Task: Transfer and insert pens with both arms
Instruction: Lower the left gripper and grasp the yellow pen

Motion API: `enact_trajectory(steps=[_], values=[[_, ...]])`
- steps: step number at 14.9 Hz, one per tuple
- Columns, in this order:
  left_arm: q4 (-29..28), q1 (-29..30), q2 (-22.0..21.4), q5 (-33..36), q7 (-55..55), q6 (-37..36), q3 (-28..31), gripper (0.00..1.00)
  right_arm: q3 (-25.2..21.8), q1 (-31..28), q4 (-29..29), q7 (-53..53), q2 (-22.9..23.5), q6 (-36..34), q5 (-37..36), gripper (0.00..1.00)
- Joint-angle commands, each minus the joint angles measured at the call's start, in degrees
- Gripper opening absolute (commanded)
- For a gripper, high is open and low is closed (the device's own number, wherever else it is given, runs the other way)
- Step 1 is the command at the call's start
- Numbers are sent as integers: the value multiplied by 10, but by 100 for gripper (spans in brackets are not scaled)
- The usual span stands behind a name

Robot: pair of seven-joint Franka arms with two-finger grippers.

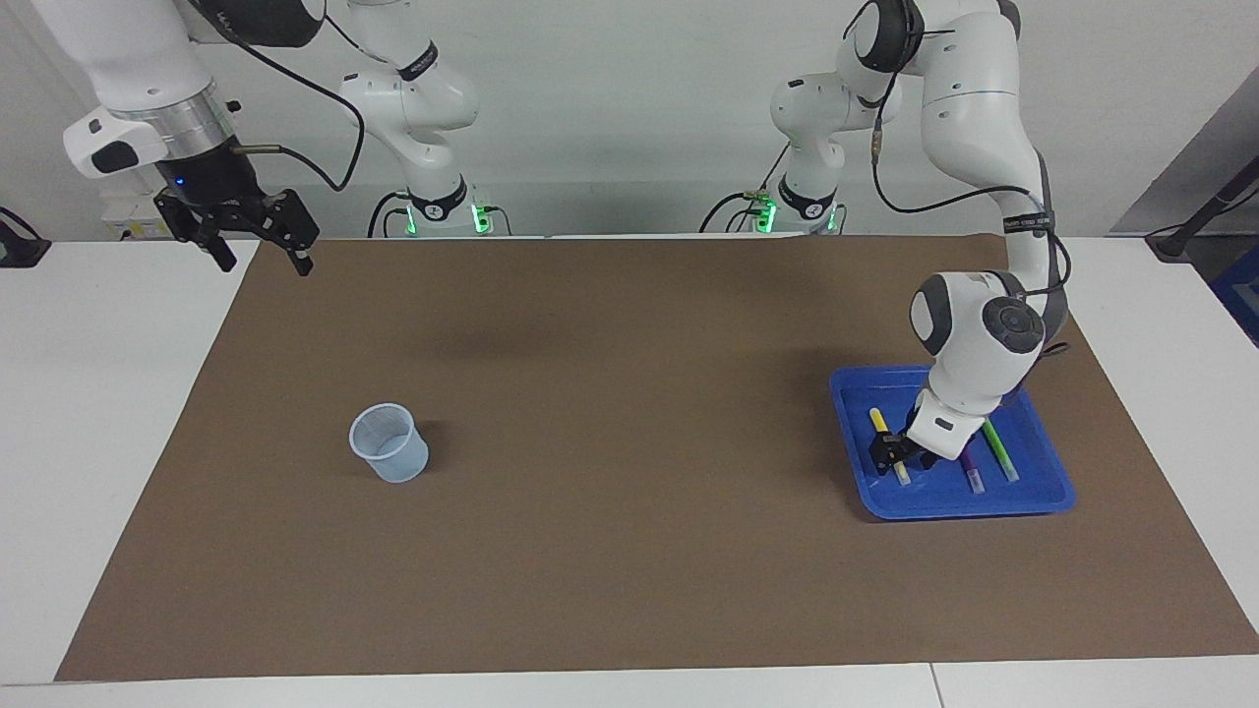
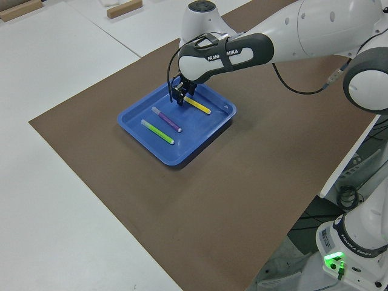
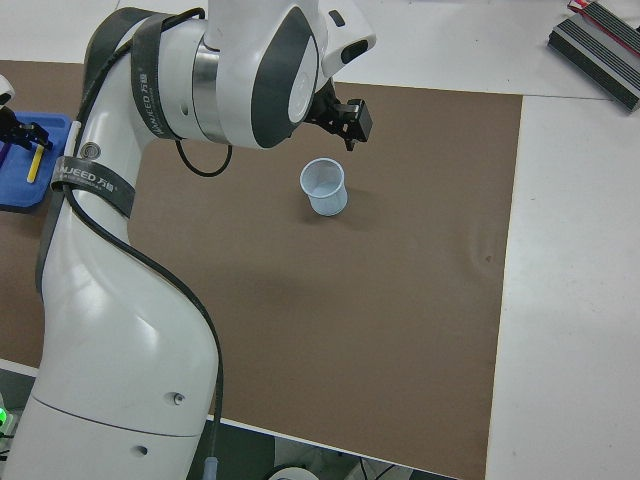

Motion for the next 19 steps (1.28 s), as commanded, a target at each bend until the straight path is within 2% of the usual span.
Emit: enact_trajectory(steps=[1, 8, 11, 19], values=[[-11, -7, -9, 9, -13, -2, 5, 32, 2, -12, -3, -16, -6, 7, 7, 100], [-10, -7, -10, 12, -12, -12, 5, 0, 2, -32, -2, -18, -7, 5, 8, 100], [-5, -7, -10, 13, -13, -24, 5, 0, 2, -40, -2, -17, -7, 5, 8, 100], [62, -9, -12, 12, -14, -118, 5, 0, 3, -39, -1, -15, -8, 3, 7, 100]])
